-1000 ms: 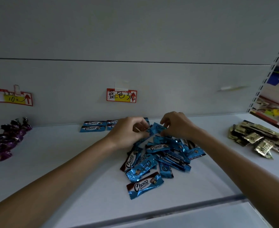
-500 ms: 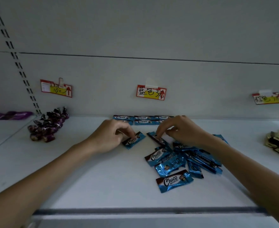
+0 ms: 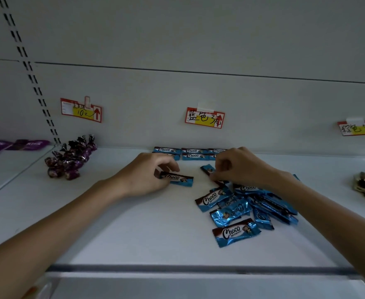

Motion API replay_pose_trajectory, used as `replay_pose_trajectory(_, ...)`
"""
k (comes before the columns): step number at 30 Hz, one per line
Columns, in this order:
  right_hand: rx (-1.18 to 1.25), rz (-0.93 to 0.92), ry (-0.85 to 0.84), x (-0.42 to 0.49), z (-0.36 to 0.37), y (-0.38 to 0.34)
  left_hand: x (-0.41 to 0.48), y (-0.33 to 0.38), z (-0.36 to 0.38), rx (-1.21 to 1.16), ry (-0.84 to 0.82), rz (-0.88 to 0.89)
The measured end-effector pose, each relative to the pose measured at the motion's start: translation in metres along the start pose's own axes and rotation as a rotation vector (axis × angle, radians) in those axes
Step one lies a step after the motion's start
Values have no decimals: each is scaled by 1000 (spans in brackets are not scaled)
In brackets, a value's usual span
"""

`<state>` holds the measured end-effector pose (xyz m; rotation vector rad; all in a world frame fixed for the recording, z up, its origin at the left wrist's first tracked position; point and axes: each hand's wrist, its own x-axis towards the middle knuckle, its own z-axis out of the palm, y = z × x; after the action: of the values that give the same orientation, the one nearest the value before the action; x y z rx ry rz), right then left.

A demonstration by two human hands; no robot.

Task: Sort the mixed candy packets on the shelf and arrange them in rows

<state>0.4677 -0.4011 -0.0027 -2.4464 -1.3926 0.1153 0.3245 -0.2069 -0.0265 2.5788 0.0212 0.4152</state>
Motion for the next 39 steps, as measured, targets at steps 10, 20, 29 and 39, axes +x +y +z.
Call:
replay_pose_trajectory(10, -6, -131, -114, 1, -5, 4, -13, -10, -1, 213, 49, 101)
replay_pose_trajectory(20, 4, -144, 32, 18, 10, 0, 9, -32, -8, 307, 87, 59)
replay_pose_trajectory(29, -5, -141, 125, 38, 19, 2, 19, -36, -4, 256, 63, 30)
replay_pose_trajectory(39, -7, -114, 138, 43, 21, 1, 24, -35, -3, 271, 49, 58)
